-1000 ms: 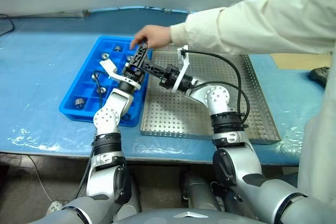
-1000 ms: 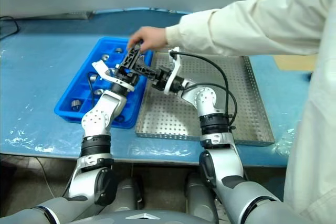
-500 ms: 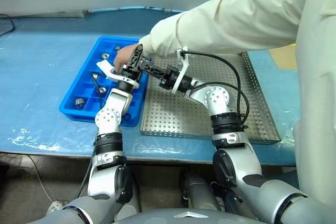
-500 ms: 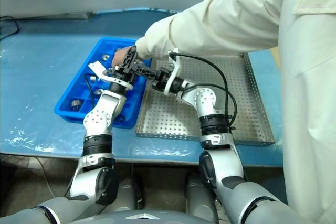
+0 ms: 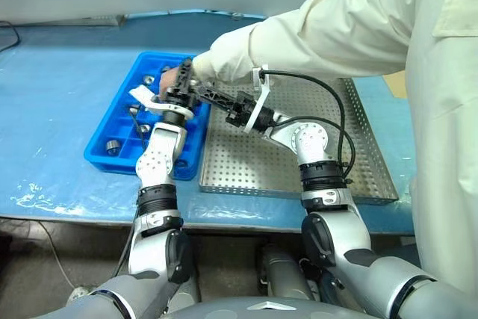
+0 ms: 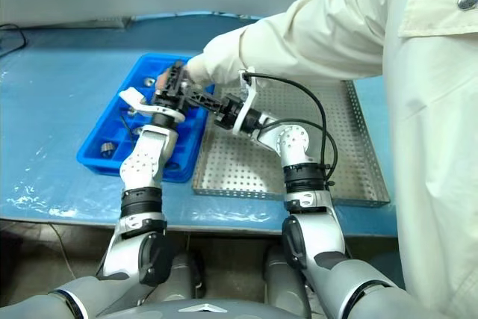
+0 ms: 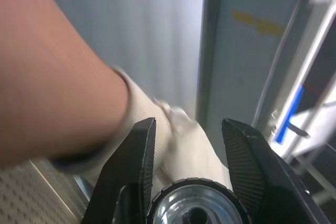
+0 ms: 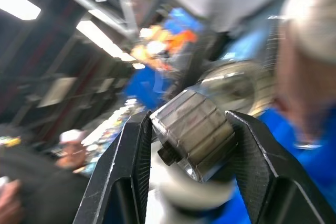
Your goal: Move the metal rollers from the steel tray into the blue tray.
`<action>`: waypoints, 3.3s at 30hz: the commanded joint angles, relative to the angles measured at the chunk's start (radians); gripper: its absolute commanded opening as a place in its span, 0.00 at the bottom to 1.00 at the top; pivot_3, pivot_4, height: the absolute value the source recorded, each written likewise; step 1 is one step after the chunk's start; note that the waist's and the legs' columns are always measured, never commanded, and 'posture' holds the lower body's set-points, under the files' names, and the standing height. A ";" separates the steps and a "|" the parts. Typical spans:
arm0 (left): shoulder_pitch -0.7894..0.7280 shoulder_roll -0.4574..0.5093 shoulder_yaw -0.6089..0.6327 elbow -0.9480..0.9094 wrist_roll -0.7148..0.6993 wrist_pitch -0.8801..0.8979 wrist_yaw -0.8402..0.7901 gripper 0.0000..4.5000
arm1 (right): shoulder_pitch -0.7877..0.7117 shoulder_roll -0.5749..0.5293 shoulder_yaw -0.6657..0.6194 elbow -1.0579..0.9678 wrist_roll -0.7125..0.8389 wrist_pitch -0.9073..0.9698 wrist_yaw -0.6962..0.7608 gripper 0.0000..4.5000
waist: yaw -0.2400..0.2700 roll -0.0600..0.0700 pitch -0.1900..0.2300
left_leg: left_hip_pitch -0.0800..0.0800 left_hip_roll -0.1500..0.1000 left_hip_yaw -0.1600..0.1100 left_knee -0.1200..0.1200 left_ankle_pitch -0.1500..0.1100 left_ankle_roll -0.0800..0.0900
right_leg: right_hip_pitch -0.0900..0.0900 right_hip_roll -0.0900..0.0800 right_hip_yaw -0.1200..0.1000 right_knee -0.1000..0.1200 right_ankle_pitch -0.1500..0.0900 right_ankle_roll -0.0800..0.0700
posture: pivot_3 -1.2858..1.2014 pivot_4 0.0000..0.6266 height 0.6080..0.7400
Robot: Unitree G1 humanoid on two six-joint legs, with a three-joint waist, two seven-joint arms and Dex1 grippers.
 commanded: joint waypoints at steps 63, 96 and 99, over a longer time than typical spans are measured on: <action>-0.070 0.336 -0.239 0.421 0.815 -0.472 -0.090 0.93 | -0.011 -0.045 0.059 -0.039 0.015 -0.041 0.018 0.47 | 0.018 0.000 0.000 | 0.003 0.000 -0.002 -0.001 0.008 -0.008 | 0.000 0.000 -0.001 0.007 0.001 0.001 | 0.37 0.24 1.00; 0.490 0.521 -0.122 -0.514 0.662 -0.202 -0.029 0.93 | -0.282 -0.060 0.381 0.640 -0.662 -0.724 0.254 0.47 | 0.089 -0.001 0.000 | -0.003 0.004 -0.002 -0.010 0.011 -0.013 | -0.010 0.000 -0.007 0.010 0.000 0.000 | 0.51 0.24 1.00; 0.490 0.522 -0.124 -0.506 0.660 -0.200 -0.033 0.93 | -0.273 -0.068 0.383 0.653 -0.687 -0.741 0.268 0.47 | 0.089 -0.001 0.000 | -0.003 0.004 -0.002 -0.010 0.011 -0.013 | -0.010 0.000 -0.007 0.010 0.000 0.000 | 0.51 0.24 1.00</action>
